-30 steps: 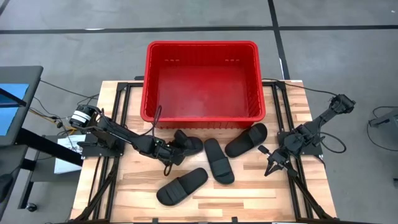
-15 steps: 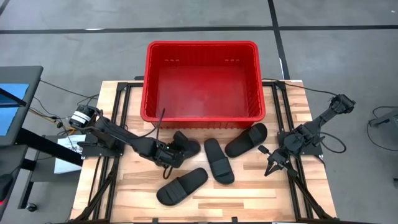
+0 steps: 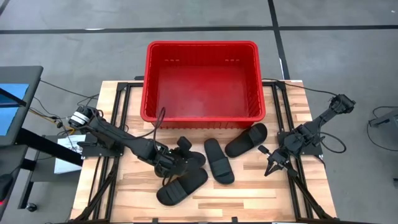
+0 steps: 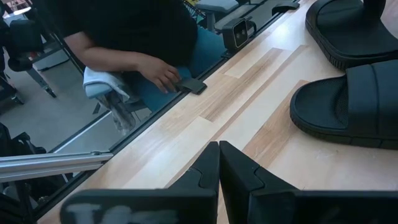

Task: Pick and place slides into bin
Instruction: Put the slide into the bin

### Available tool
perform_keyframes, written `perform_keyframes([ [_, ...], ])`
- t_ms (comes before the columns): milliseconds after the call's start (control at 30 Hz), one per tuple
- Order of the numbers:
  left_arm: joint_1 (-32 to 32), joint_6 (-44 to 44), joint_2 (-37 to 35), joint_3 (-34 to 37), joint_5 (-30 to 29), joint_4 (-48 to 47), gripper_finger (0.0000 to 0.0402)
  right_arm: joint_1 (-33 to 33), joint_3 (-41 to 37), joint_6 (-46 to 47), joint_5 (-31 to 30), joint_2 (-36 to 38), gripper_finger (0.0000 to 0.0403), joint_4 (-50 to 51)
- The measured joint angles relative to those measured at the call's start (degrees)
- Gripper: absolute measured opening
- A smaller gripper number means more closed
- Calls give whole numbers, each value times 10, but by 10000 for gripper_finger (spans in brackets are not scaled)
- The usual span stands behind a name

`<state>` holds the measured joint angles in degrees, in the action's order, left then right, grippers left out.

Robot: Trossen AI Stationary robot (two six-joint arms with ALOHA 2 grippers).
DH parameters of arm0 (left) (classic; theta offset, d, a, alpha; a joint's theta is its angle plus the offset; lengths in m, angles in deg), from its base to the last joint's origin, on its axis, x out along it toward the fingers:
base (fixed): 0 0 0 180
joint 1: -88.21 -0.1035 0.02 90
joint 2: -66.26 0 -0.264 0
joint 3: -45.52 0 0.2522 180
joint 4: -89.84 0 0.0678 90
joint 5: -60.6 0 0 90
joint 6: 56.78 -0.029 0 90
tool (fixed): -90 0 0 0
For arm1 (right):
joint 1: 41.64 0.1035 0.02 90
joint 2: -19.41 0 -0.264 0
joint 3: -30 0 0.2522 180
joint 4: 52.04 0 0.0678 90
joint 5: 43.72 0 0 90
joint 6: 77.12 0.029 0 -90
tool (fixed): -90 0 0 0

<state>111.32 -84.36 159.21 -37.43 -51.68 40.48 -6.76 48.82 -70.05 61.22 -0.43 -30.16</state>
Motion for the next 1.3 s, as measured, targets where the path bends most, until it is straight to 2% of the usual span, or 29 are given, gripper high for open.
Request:
perform_keyframes([
  [300, 0, 4, 0, -92, -1, -27, 0, 0, 0, 0, 0, 0, 0, 0],
  [500, 0, 29, 0, -179, -55, -68, 0, 0, 0, 0, 0, 0, 0, 0],
  [800, -18, 35, -10, -332, -189, -125, 0, 0, 0, 0, 0, 0, 0, 0],
  [933, -52, 15, -19, -383, -283, -139, 0, 0, 0, 0, 0, 0, 0, 0],
  [1000, -82, -2, -21, -402, -310, -140, 0, 0, 0, 0, 0, 0, 0, 1],
  [1167, -177, -6, -26, -422, -310, -139, 0, 0, 0, 0, 0, 0, 0, 1],
  [1300, -265, 8, -24, -422, -314, -174, 0, 0, 0, 0, 0, 0, 0, 1],
])
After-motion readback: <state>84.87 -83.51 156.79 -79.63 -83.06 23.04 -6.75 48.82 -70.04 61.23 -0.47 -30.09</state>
